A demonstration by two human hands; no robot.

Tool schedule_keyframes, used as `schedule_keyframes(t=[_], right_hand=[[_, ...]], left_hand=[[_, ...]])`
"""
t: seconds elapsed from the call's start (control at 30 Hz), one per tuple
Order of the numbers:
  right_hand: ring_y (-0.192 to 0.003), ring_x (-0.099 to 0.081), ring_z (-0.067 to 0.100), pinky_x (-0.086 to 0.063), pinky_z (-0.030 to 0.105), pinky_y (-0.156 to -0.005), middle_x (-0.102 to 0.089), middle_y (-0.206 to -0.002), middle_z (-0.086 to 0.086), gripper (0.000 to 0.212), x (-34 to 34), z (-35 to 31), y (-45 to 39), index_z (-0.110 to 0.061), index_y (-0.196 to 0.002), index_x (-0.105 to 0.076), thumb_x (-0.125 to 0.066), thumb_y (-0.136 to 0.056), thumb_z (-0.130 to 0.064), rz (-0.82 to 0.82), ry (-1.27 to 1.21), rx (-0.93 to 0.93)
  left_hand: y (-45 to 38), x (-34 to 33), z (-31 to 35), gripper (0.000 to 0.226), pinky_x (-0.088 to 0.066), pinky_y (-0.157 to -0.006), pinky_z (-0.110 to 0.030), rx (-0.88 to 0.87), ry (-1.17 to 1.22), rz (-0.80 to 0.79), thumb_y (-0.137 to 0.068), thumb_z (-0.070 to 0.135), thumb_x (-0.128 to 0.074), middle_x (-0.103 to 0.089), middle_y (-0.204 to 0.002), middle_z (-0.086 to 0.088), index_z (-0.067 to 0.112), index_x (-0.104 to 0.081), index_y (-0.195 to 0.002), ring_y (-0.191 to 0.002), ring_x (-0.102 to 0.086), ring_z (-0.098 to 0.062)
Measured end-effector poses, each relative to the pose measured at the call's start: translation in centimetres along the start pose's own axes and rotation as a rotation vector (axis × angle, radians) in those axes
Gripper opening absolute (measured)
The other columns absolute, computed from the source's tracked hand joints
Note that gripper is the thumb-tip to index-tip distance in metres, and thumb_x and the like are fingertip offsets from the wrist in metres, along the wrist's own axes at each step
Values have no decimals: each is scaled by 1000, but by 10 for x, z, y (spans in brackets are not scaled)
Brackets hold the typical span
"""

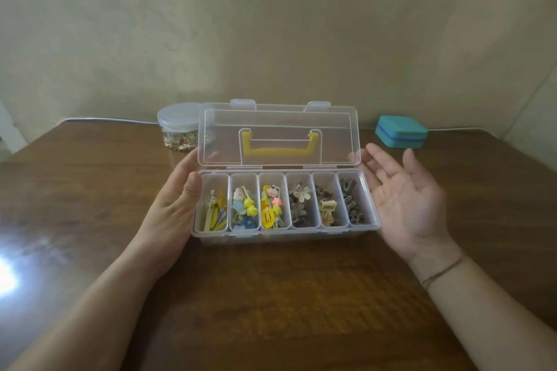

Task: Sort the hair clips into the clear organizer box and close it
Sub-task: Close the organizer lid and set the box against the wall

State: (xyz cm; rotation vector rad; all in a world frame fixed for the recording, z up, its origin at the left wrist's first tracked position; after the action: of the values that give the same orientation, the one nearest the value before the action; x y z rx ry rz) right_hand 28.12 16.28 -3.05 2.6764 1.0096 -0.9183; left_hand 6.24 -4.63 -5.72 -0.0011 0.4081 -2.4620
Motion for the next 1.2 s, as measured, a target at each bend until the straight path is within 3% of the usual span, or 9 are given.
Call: schedule_keyframes(t=[0.13, 0.27, 0.33, 0.4, 0.53, 0.67, 0.73, 0.87, 1.2], right_hand=[[-128, -54, 21, -28, 45, -117, -56, -138, 10, 78, 1, 2, -2, -9, -145, -39, -49, -84, -57, -6, -51, 0], [-130, -51, 24, -25, 47, -118, -61, -132, 9, 85, -3, 1, -3, -8, -142, -45, -41, -82, -68, -19, -56, 11], [-131, -50, 26, -26, 49, -116, -64, -125, 9, 84, -6, 1, -1, -7, -132, -57, -36, -82, -71, -33, -33, 26], [-127, -53, 26, -29, 50, -114, -67, -120, 11, 75, -8, 3, 2, -8, -106, -72, -38, -82, -71, -31, 18, 2], [-122, -55, 16, -32, 52, -111, -68, -113, 0, 41, -8, 5, 8, -19, -63, -68, -54, -84, -52, -64, 513, 59], [-122, -44, -4, -43, 34, -101, -50, -121, -22, 37, -4, 5, 11, -31, -86, -60, -61, -69, -64, -283, 1168, 228], [-123, -38, -10, -46, 35, -101, -42, -127, -28, 49, -2, 2, 12, -37, -95, -55, -62, -64, -73, -377, 1211, 167], [-121, -33, -20, -45, 34, -102, -37, -128, -33, 51, -1, -5, 13, -41, -100, -51, -69, -60, -66, -423, 1260, 125], [-129, -38, 0, -45, 36, -101, -41, -131, -31, 40, -7, 0, 11, -41, -92, -47, -78, -69, -51, -352, 1534, 309]], left_hand=[[0, 0, -2, 54, -57, -81, -21, -52, -61, 51, -94, 44, -35, -65, -133, 4, 30, -44, -145, -118, -64, -13], [-1, 1, -7, 52, -56, -92, -28, -44, -65, 65, -96, 47, -27, -64, -134, 2, 31, -42, -144, -119, -64, -15], [-1, 2, -7, 54, -48, -101, -21, -19, -155, 114, -101, 48, -18, -64, -134, -3, 24, -44, -141, -116, -64, -6], [-2, 3, -8, 62, -42, -110, -34, -4, -208, 112, -99, 62, -13, -63, -135, 3, 29, -61, -120, -119, -62, -5], [-2, 5, -4, 67, -46, -100, -50, 130, 175, 40, -62, 84, -63, -60, -139, 5, 23, -73, -89, -126, -59, -19], [1, 8, 3, 59, -39, -107, -40, -39, -269, -25, -56, 77, -69, -52, -144, 17, 34, -70, -96, -133, -49, -7], [4, 7, 3, 71, -36, -103, -26, -71, -429, -104, -49, 77, -74, -46, -146, 23, 35, -64, -106, -133, -44, 3], [5, 8, 0, 73, -37, -106, -27, -85, -455, -130, -48, 59, -87, -40, -148, 21, 34, -60, -111, -135, -43, 1], [5, 9, -5, 60, -30, -99, -2, -109, -550, -92, -53, 55, -88, -36, -148, 28, 46, -56, -103, -131, -36, 19]])
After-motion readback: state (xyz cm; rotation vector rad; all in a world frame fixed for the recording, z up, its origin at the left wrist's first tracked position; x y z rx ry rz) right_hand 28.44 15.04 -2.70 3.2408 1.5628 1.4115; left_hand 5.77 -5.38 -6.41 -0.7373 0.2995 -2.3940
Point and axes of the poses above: each hand's wrist, its own y-axis away from the middle knuckle, its own x-axis out of the back of the hand, z = x × y, the point moved 2 cm from there along -y, towards the middle knuckle
